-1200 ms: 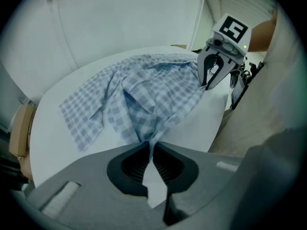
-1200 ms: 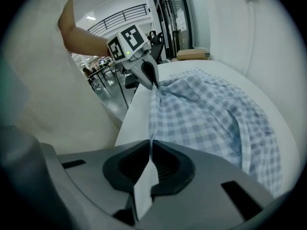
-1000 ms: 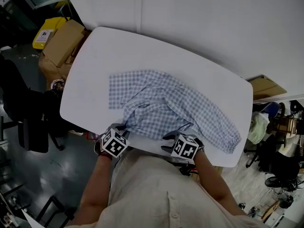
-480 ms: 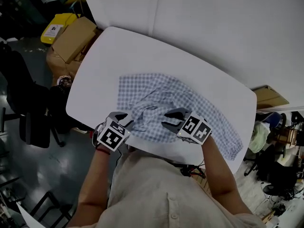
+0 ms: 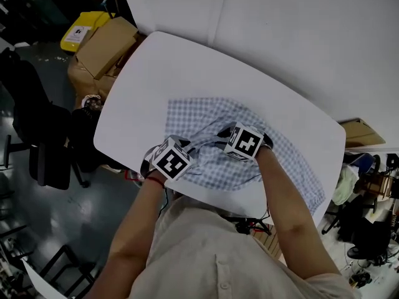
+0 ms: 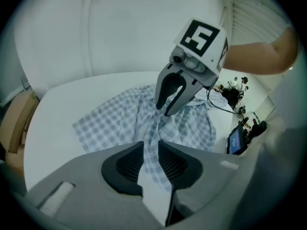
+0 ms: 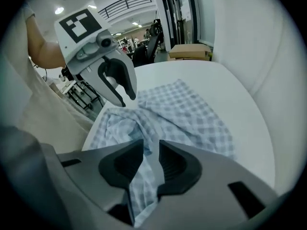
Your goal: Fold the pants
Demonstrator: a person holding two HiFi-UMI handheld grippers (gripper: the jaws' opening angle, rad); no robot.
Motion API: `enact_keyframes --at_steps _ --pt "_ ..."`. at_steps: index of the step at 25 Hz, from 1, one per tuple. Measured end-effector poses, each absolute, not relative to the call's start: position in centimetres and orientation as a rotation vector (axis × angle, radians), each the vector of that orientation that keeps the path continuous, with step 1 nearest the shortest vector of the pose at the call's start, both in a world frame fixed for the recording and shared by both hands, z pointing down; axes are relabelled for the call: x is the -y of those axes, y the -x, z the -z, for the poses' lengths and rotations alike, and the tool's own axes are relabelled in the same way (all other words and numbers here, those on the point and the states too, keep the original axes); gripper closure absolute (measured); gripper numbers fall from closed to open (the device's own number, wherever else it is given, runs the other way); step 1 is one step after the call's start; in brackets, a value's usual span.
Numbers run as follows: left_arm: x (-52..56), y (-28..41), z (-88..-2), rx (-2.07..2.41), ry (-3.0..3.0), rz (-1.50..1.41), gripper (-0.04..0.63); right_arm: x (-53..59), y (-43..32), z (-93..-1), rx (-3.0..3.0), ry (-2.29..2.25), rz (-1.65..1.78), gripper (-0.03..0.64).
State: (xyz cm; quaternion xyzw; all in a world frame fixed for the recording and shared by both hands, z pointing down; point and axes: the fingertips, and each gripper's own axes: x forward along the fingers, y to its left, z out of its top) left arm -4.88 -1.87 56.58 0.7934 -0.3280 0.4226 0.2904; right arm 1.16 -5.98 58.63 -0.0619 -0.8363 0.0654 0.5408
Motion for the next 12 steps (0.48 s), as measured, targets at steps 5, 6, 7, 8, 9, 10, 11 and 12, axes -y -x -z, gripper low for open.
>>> enact_keyframes --at_steps 5,6,7,8,9,10,11,12 --pt "0.5 7.2 -56.1 0.892 -2.085 -1.073 0.499 6.4 -0.2 -60.0 1.921 0.199 -0.087 0.579" --pt "0.4 7.5 -55.9 0.893 -2.089 -1.062 0.502 6.5 0.1 -59.7 1.914 0.215 -0.063 0.586" --pt "0.3 7.7 -55.7 0.893 -2.099 -1.045 0.502 6.4 0.4 -59.3 1.909 0.236 -0.04 0.589" --pt "0.4 7.8 -55.4 0.892 -2.111 -1.021 0.503 6.4 0.8 -58.8 1.904 0.262 -0.013 0.592" --pt "0.5 7.8 -54.9 0.891 -2.121 -0.991 0.503 6.3 1.3 -58.0 1.9 0.291 0.024 0.592" --pt "0.7 7.8 -54.4 0.891 -2.131 -0.957 0.503 6.2 1.9 -57.1 1.9 0.317 0.076 0.592" --pt "0.8 7.7 -53.7 0.892 -2.142 -0.92 0.503 6.2 2.7 -56.2 1.904 0.339 0.14 0.594" --pt "1.1 7.6 -53.2 0.894 -2.155 -0.881 0.503 6.3 3.6 -55.2 1.91 0.358 0.212 0.592"
